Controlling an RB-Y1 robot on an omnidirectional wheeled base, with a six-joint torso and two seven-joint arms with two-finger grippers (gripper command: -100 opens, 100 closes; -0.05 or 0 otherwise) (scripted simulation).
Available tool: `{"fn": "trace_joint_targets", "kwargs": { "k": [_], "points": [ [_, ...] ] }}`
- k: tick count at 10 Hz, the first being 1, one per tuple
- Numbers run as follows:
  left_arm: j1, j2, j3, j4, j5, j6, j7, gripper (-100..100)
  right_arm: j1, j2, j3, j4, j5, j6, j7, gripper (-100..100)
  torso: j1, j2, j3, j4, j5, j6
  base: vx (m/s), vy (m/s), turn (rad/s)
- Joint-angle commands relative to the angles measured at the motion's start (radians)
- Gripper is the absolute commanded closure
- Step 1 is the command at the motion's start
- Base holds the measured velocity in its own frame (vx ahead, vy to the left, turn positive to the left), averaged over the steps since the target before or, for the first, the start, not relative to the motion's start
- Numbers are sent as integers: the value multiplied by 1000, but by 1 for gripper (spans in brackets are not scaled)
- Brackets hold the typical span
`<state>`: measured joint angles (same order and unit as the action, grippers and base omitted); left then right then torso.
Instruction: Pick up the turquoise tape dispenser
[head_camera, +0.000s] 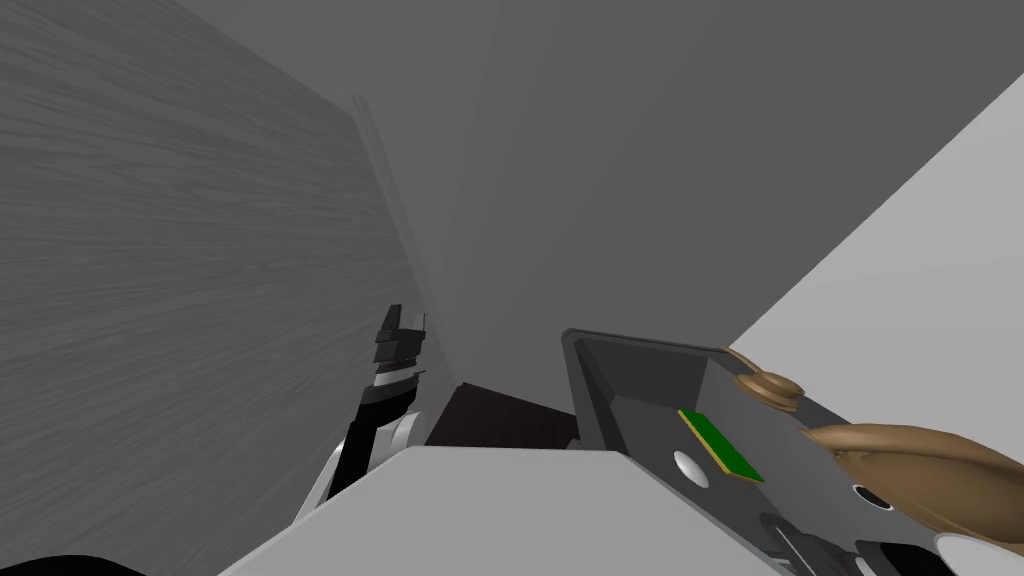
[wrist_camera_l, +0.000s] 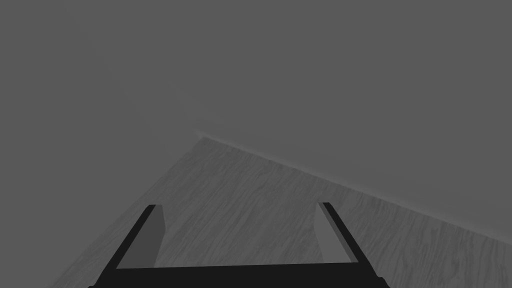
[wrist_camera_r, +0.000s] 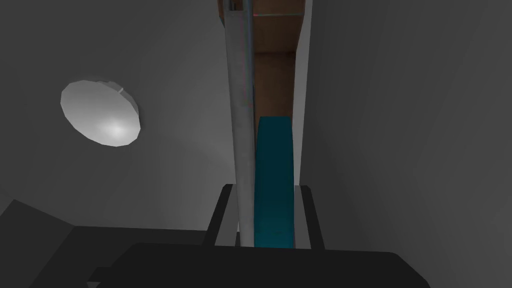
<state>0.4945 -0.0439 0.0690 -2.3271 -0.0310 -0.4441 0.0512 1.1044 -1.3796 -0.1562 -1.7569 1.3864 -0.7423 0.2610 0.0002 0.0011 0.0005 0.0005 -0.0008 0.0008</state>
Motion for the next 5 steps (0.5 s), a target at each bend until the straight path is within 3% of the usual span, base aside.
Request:
{"fn": "trace_joint_targets", "kwargs": {
  "k": [1,3,4,5],
  "points": [
    [0,0,0,0,0,0,0,0,21,-19,-32,-26,-1,-10,-11,100,0,0,0,0,0,0,10,-10,-213],
    [0,0,0,0,0,0,0,0,38,-55,-78,-56,-8,-32,-24,100,0,0,0,0,0,1,17,-10,-177],
    [0,0,0,0,0,0,0,0,23,-47,-61,-39,-11,-29,-18,100,0,-1,0,0,0,0,9,-3,-27],
    [0,0,0,0,0,0,0,0,22,-49,-62,-39,-11,-32,-20,0,0,0,0,0,0,0,0,0,0]
  ]
}}
